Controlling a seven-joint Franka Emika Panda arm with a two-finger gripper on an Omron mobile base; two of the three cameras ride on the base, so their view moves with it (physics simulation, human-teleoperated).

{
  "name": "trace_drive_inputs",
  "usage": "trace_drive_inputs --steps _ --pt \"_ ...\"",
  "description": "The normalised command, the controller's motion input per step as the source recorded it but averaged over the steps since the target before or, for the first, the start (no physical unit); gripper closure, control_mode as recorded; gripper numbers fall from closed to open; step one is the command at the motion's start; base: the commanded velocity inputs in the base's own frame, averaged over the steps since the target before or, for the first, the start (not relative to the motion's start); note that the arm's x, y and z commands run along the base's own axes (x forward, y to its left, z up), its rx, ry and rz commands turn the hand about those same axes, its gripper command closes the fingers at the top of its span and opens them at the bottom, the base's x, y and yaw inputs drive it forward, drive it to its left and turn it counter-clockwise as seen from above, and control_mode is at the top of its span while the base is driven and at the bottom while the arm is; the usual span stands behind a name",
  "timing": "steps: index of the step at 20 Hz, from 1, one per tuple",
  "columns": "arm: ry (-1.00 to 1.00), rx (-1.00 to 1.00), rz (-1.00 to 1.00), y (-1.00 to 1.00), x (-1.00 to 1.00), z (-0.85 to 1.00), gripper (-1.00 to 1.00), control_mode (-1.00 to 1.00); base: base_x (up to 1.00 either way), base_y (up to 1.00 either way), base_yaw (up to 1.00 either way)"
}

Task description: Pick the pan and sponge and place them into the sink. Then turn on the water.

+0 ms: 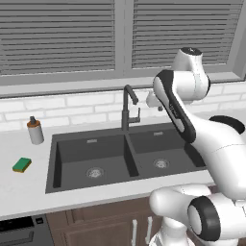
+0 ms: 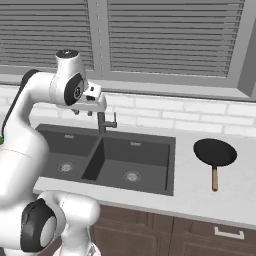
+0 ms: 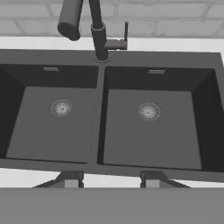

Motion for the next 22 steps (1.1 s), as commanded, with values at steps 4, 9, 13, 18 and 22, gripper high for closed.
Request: trace_drive_inputs --steps 4,9,13,18,22 --pt "0.00 0.00 0.02 0.56 -0.11 -0.06 -1.00 -1.00 0.00 0.00 0.00" --pt "0.00 0.00 0.06 1.00 -0.44 -0.26 -1.00 -1.00 0.00 0.00 0.00" --pt "0.08 0.00 0.05 1.00 -0.41 -0.17 -1.00 -1.00 0.00 0.00 0.00" --pt "0.14 0.00 0.00 1.00 -0.30 -0.25 -1.00 -1.00 0.00 0.00 0.00" --pt "0.19 0.00 0.00 1.00 -0.04 -0.37 -1.00 -1.00 0.00 0.00 0.00"
